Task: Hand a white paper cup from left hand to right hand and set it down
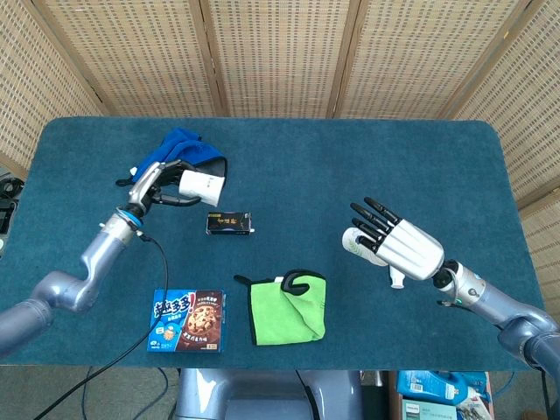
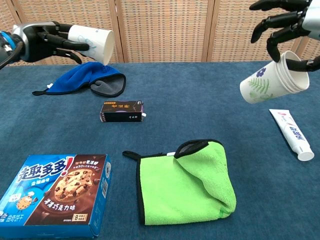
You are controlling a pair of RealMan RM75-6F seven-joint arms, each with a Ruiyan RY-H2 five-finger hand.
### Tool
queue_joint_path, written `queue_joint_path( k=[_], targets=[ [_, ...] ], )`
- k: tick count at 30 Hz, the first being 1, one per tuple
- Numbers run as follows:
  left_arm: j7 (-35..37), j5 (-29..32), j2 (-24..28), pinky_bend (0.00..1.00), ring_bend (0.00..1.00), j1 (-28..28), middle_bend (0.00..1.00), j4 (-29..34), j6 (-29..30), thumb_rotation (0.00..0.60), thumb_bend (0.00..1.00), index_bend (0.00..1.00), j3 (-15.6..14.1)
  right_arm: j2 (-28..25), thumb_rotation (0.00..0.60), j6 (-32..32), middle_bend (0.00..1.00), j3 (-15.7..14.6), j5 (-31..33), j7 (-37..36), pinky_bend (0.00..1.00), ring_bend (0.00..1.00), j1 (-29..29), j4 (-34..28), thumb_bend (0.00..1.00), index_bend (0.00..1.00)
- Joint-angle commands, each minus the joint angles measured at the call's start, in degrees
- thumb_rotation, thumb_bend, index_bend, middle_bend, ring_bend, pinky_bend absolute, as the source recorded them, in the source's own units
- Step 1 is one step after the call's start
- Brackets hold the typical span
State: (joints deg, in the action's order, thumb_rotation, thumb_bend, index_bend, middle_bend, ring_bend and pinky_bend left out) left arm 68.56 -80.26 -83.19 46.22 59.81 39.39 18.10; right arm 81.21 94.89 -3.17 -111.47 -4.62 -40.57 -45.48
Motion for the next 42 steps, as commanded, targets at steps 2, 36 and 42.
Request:
queue_joint_path(
  k=[2,36,42],
  targets=[
    [-4.7,-2.5,3.6,0.47,0.45,-2.3,0.46,-2.1,2.8,0.600,0.14,0.46,-3.3,-0.9,0.600,-2.1,0.41,-2.3,-2.4,1.8,0.23,0.13,-0.6,0.7,0.57,0.64],
    [-45.7,2.2,0.6,0.22,0.04,-4.3,0.02,-7.4,-0.9,0.600,0.14,0.03,-12.6,0.8,0.600,-18.4,0.24,-7.6,-8.2,13.7,0.21,0.12,-8.1,-3.1,0.29,0.29],
    [-42.0,0.8,2.1,0.12,0.00,-4.7,0.00,-4.8,1.4,0.600,0.14,0.00,-12.4,1.3,0.600,-15.5,0.09,-4.4,-4.8,15.4,0.16,0.06,-6.6,-4.9,0.00,0.12]
  ],
)
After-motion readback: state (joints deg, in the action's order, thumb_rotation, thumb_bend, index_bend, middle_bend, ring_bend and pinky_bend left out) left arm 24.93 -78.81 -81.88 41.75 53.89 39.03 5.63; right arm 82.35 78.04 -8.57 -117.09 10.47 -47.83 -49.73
